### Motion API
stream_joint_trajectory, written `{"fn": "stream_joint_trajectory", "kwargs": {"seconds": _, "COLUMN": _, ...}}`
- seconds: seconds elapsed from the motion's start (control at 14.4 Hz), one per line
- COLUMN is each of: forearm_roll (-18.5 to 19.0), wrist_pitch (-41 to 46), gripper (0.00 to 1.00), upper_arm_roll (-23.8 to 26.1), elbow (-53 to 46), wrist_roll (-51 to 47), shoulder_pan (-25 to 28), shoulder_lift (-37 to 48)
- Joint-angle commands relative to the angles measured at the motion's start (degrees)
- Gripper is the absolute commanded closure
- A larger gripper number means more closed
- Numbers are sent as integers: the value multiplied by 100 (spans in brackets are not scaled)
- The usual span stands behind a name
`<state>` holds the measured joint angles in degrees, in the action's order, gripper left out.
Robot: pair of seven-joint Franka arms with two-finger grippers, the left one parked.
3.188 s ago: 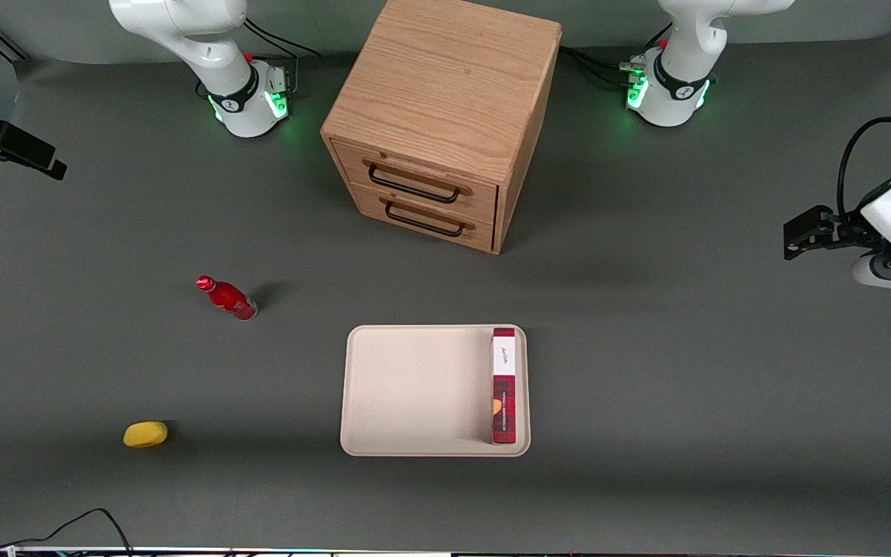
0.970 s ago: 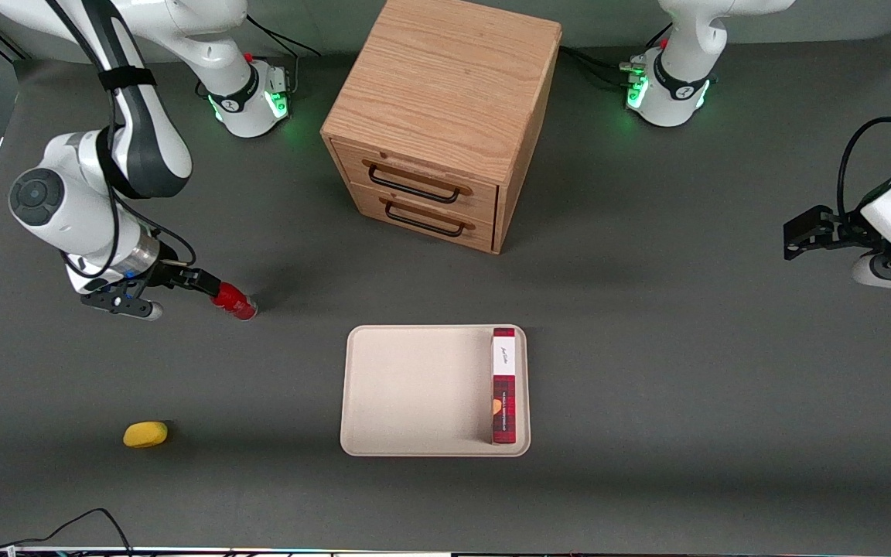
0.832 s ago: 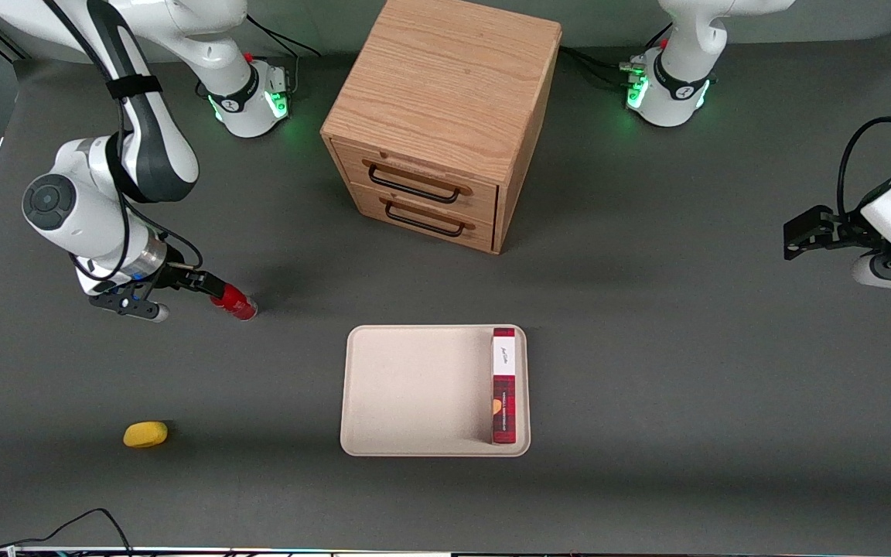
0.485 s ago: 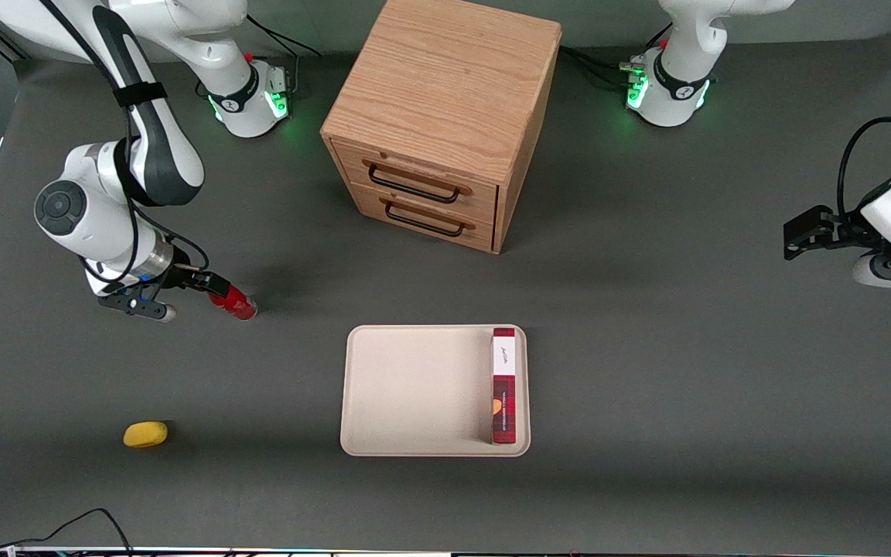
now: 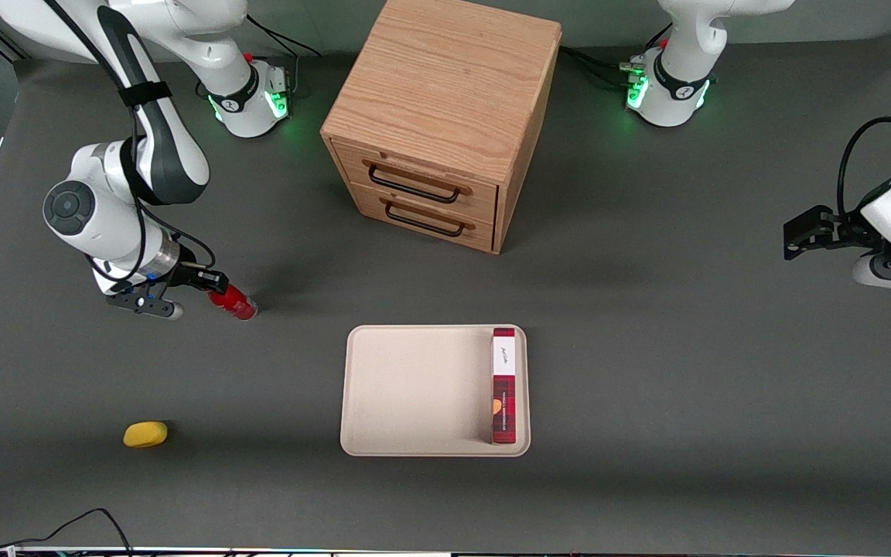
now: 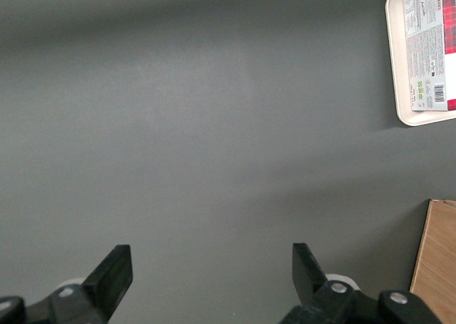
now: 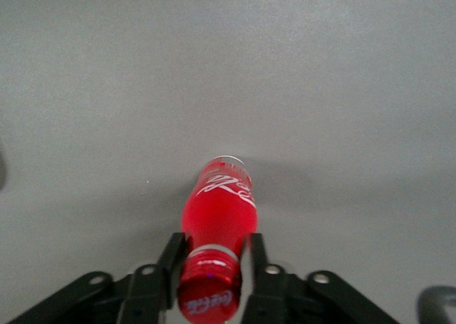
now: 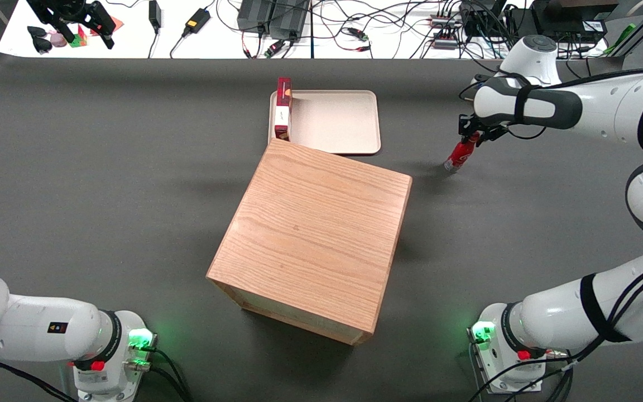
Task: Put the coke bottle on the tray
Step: 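Close the right gripper around the bottle's cap end, then lift the bottle and carry it over the cream tray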
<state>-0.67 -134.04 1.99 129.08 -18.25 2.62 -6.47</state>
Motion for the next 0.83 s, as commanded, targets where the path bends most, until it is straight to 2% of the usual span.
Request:
{"fn": "stream_joint_trajectory", "kwargs": {"seconds": 0.0, "forearm_roll": -126, "wrist_pitch": -70, "gripper": 100, "upper_arm_roll": 12, "elbow": 65, "wrist_roll": -12, "shoulder_pan": 46, "shoulder_lift": 146}}
{"fn": "stream_joint_trajectory", "kwargs": {"seconds": 0.21, "forearm_roll": -117, "wrist_pitch": 551, "gripper": 100, "upper_arm_roll": 3, "elbow": -407, "wrist_roll": 32, "shoulder_pan": 37, "shoulder_lift": 260}}
{"fn": "stream_joint_trajectory", "kwargs": {"seconds": 0.49, "forearm_roll": -117, "wrist_pitch": 2484, "gripper": 100, "upper_arm_roll": -58, "elbow": -1970, "wrist_roll": 417, "shoulder_pan": 28, "shoulder_lift": 463}}
{"fn": "stream_joint_trajectory", "kwargs": {"seconds": 0.76, "forearm_roll": -135, "wrist_pitch": 4058, "gripper": 100, "upper_arm_roll": -6, "elbow": -3999, "wrist_roll": 445, "shoulder_pan": 46, "shoulder_lift": 157}}
